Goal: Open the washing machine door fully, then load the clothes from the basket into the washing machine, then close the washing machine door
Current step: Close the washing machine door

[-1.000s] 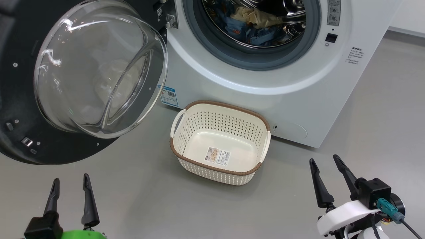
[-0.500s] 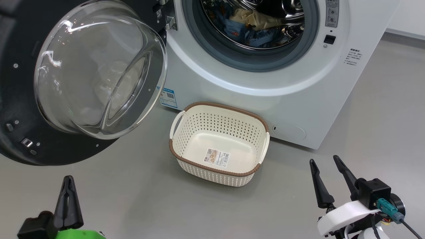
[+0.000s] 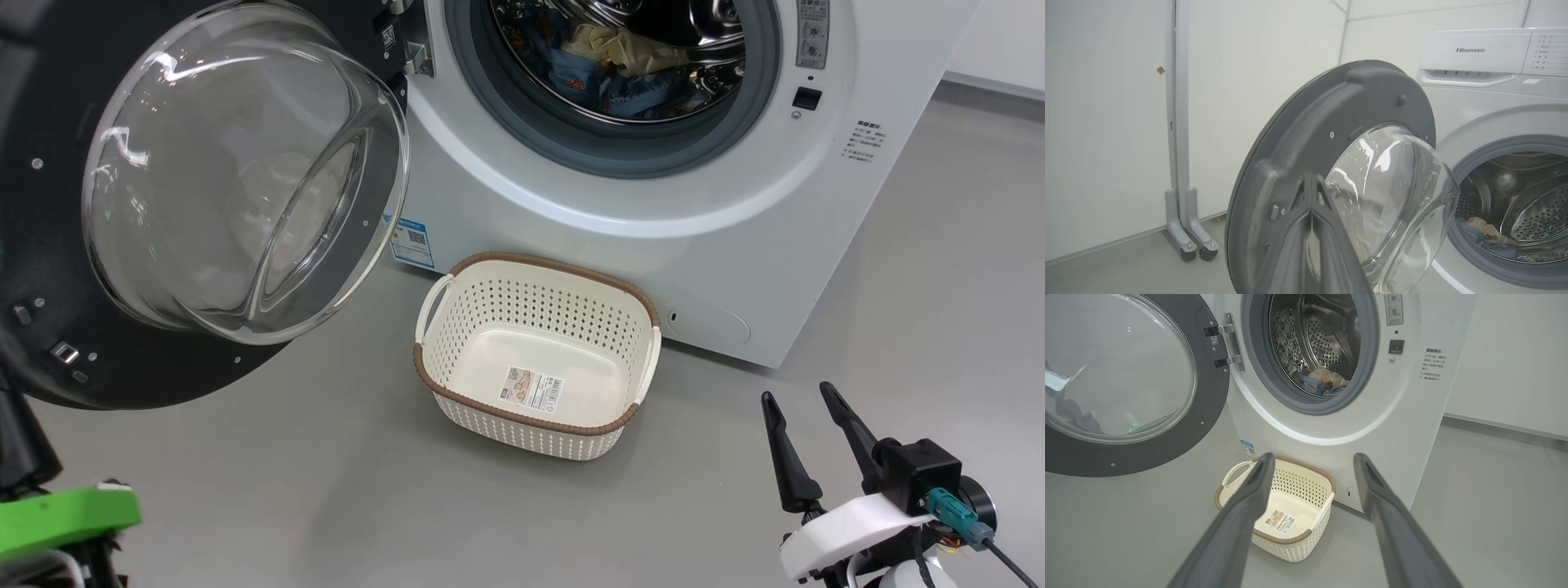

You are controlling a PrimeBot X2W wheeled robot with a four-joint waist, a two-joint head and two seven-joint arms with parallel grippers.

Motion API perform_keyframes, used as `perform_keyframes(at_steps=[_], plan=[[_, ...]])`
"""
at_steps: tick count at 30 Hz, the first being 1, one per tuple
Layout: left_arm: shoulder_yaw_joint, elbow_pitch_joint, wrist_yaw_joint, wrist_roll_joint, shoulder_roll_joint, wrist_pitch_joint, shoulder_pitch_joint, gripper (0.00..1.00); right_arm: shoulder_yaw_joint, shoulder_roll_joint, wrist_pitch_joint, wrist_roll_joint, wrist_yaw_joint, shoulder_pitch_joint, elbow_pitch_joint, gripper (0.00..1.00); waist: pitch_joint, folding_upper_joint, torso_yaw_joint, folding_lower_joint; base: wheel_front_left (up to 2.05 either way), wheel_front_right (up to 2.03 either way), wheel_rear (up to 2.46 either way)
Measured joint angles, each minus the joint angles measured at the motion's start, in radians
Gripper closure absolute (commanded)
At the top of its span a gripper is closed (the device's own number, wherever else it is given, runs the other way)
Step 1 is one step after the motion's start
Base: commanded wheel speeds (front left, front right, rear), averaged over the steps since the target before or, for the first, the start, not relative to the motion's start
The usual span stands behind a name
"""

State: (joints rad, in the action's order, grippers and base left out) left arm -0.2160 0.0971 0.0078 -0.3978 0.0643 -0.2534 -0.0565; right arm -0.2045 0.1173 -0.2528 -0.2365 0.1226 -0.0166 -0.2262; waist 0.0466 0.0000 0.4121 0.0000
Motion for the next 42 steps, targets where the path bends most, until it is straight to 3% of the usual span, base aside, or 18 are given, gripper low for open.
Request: perform_keyframes(at_steps=[13, 19, 27, 37, 42], plan=[[-0.113, -0.001, -0.048, -0.111, 0.077, -0.003, 0.140, 1.00, -0.002, -0.001, 0.000, 0.000, 0.000, 0.000, 0.002, 0.00, 0.014, 0.0000, -0.004, 0.0000, 0.00, 0.00, 0.00], [-0.215, -0.062, -0.060, -0.300, 0.082, 0.011, 0.238, 1.00, -0.008, 0.000, 0.000, 0.000, 0.000, 0.005, 0.005, 0.00, 0.028, 0.0000, -0.015, 0.0000, 0.00, 0.00, 0.00], [-0.336, -0.190, -0.061, -0.592, 0.070, 0.125, 0.349, 1.00, -0.005, 0.007, 0.000, 0.000, 0.000, 0.009, 0.010, 0.00, 0.051, 0.0000, -0.027, 0.0000, 0.00, 0.00, 0.00], [-0.463, -0.348, -0.041, -0.828, 0.134, 0.283, 0.453, 1.00, -0.002, 0.018, 0.000, 0.000, 0.000, 0.020, 0.016, 0.00, 0.084, 0.0000, -0.041, 0.0000, 0.00, 0.00, 0.00], [-0.468, -0.399, -0.032, -0.887, 0.167, 0.357, 0.487, 1.00, -0.001, 0.028, 0.000, 0.000, 0.000, 0.029, 0.017, 0.00, 0.099, 0.0000, -0.046, 0.0000, 0.00, 0.00, 0.00]])
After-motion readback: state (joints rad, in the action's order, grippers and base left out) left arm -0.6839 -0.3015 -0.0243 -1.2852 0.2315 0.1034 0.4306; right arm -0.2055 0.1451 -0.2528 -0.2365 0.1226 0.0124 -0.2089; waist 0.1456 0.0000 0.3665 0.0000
